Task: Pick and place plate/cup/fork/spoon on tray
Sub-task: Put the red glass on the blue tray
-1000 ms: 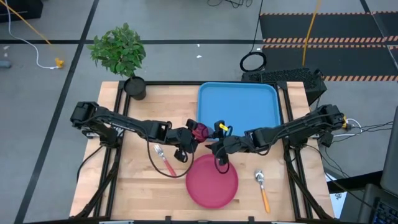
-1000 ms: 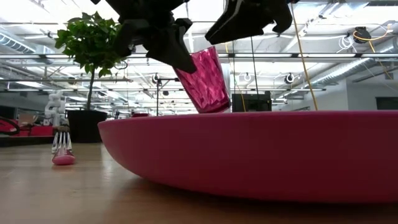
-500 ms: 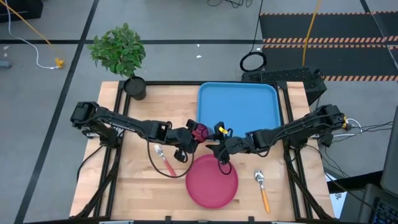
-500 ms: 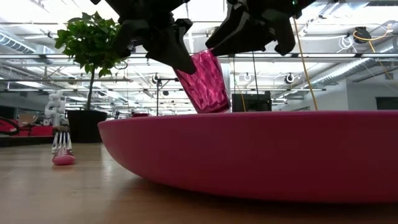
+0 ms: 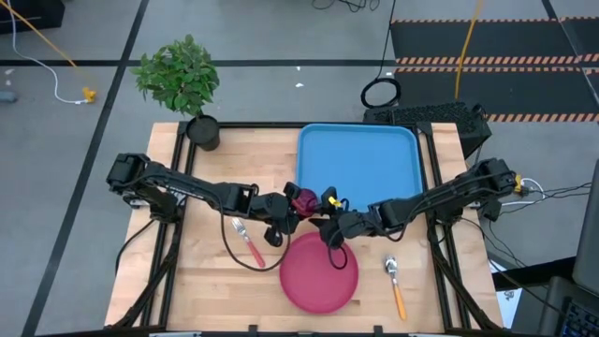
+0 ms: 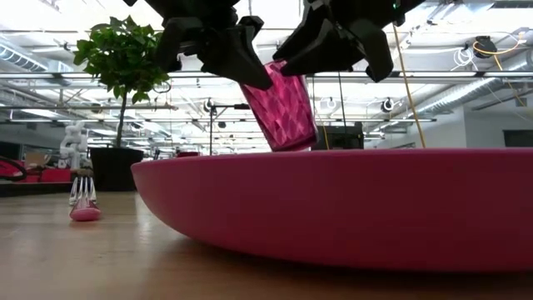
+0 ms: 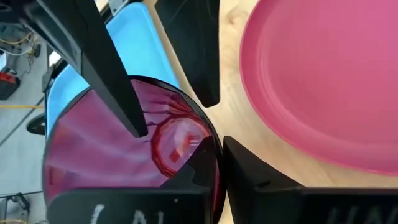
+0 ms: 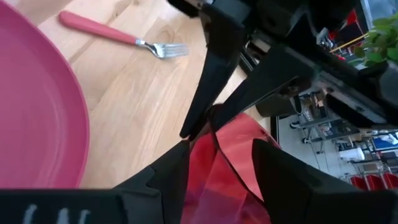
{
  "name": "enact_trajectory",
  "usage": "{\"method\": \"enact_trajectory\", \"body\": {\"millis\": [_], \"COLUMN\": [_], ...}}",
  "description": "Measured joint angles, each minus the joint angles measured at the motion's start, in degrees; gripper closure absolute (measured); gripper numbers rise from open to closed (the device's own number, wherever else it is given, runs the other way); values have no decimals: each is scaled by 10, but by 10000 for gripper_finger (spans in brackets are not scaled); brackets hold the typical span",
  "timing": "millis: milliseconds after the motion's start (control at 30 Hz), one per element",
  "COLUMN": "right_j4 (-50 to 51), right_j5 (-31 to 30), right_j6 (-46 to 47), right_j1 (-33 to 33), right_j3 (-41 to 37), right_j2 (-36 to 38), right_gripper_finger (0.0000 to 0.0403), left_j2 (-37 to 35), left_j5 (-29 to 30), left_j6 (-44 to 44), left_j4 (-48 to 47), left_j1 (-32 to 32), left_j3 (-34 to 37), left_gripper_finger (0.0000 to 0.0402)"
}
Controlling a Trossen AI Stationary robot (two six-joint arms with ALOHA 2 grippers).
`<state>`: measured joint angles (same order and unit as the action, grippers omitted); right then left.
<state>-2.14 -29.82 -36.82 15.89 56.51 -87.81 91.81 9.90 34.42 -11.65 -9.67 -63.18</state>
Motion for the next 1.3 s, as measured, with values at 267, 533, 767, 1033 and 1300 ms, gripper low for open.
{"method": "enact_trajectory", "body": {"millis": [267, 533, 767, 1033, 1300], "right_j4": [34, 40, 44, 51, 59], "right_j5": [1, 26, 38, 44, 91], "right_j6": [10, 18, 40, 86, 95], "right_j1": [-1, -4, -5, -9, -34], "right_j3": [1, 0, 0, -1, -2], "right_j2": [2, 2, 2, 1, 1], "right_gripper_finger": [296, 312, 312, 277, 273], "left_j2": [0, 0, 0, 0, 8], "left_j5": [3, 3, 2, 4, 7], "left_j6": [3, 9, 9, 6, 18], "left_j4": [11, 12, 14, 11, 14], "left_j1": [-1, -2, -2, -2, 3], "left_j3": [0, 0, 0, 0, 0], "left_gripper_finger": [376, 370, 369, 369, 368]}}
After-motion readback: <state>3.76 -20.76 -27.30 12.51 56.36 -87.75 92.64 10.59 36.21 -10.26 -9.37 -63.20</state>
